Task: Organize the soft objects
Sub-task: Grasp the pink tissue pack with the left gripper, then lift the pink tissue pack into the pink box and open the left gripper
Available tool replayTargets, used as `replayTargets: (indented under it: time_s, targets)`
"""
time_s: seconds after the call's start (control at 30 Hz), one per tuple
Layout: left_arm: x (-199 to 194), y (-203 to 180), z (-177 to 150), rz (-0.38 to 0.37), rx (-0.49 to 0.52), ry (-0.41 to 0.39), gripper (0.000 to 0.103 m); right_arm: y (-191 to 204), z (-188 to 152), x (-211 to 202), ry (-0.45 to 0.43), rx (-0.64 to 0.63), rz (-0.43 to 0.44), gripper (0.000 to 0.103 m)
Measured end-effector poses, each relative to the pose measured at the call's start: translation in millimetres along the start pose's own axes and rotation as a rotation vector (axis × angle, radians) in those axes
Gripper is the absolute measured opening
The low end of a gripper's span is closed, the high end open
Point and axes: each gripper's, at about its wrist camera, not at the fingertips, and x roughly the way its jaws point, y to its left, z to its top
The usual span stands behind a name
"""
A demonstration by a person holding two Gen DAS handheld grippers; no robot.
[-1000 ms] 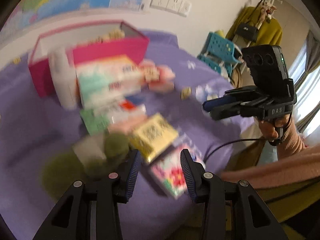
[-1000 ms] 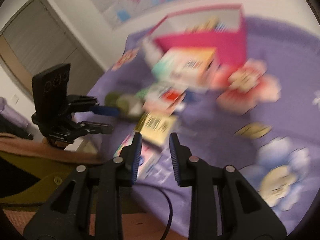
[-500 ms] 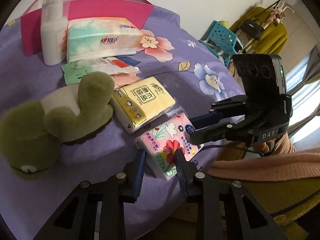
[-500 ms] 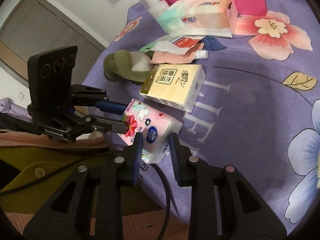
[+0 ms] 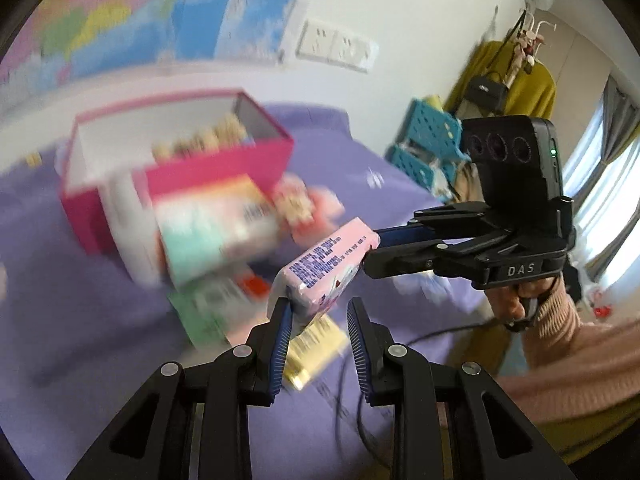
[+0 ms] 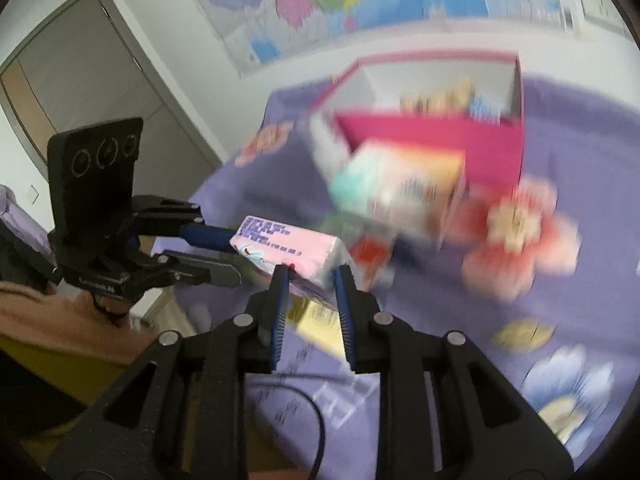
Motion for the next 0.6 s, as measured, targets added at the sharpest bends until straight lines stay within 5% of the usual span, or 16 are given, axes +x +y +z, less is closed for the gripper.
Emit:
replayTargets:
  time_s: [0.33, 0.6]
  targets:
    - [10, 17, 80, 0.082, 0.023, -0.099, 0.028, -36, 72, -10, -0.146, 0.019, -0.077, 0.027]
    - [48, 43, 139, 0.138, -0.042, -0.074, 0.028, -80, 112, -8, -0.201, 0.086, -0.114, 0.027]
